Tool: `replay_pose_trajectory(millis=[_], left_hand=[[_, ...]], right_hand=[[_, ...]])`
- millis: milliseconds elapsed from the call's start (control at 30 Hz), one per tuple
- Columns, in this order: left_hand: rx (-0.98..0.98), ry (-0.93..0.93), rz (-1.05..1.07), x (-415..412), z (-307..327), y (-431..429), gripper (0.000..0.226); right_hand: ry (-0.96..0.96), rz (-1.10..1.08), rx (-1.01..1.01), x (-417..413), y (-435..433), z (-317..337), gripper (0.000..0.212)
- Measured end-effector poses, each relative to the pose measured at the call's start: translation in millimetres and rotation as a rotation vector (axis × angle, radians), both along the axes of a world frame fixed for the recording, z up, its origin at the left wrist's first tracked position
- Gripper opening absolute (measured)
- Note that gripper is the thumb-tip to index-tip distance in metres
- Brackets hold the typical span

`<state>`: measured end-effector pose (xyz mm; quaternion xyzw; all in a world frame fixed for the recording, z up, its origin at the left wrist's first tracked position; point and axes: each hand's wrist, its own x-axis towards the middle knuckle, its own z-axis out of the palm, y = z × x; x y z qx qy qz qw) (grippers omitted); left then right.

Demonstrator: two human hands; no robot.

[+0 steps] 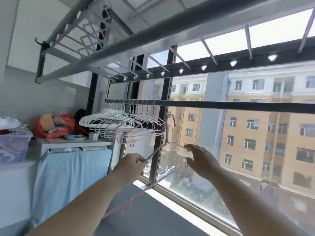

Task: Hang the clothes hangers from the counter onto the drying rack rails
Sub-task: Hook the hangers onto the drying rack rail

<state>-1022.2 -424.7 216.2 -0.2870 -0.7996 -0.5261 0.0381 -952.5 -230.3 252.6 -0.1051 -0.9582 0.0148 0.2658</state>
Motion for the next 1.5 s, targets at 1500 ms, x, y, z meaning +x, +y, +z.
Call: replay_pose_trajectory(millis=[1500], left_hand=[[0.148, -0.044, -0.262, -246, 93, 110, 0.024]], right_hand=[[0.140, -0.667, 0.348, -157, 72, 130, 0.060]])
